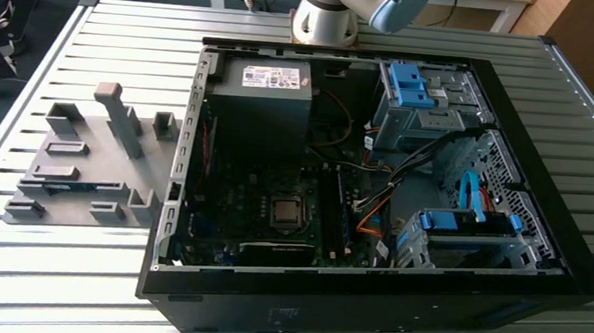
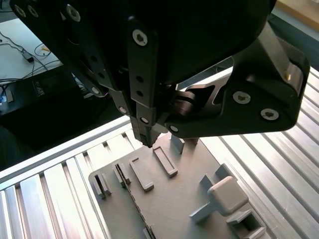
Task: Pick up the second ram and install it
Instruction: 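Pick up the second ram and move it above second insertion slot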
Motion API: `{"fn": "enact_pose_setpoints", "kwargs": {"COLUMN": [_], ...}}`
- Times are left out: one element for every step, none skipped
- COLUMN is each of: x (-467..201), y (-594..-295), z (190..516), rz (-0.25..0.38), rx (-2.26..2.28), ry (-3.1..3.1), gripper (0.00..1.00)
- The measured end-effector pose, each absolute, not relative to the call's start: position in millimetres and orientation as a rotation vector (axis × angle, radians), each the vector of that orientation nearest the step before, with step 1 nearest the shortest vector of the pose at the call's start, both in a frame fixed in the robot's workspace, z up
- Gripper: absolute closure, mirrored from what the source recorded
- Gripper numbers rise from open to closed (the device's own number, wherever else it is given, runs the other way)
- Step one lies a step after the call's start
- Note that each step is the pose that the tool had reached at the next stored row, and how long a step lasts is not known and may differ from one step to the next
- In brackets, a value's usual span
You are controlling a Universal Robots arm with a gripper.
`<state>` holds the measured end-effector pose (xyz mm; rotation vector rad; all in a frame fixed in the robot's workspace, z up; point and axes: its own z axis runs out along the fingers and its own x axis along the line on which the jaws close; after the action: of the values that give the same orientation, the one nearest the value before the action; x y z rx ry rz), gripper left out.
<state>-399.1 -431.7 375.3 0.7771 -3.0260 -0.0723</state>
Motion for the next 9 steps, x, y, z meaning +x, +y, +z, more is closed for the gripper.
{"fn": "enact_pose_setpoints", "kwargs": {"x": [-399.1, -399.1, -399.1, -399.1, -399.1, -399.1, -399.1, -399.1, -399.2], "y": [-431.7, -431.7, -431.7, -431.7, -431.7, -431.7, -431.7, -431.7, -431.7], "z": [375.3, 375.3, 375.3, 375.3, 375.2, 375.2, 375.2, 375.2, 375.2], "rz": [-0.072, -0.072, -0.072, -0.072, -0.072, -0.072, -0.072, -0.072, -0.072], "rx": [0.780, 0.782, 0.785, 0.790, 0.795, 0.800, 0.806, 0.812, 0.817], "ry": [-3.025, -3.025, -3.024, -3.022, -3.021, -3.020, -3.018, -3.016, -3.015], "gripper": [0.89, 0.89, 0.89, 0.89, 0.89, 0.89, 0.89, 0.89, 0.89]}}
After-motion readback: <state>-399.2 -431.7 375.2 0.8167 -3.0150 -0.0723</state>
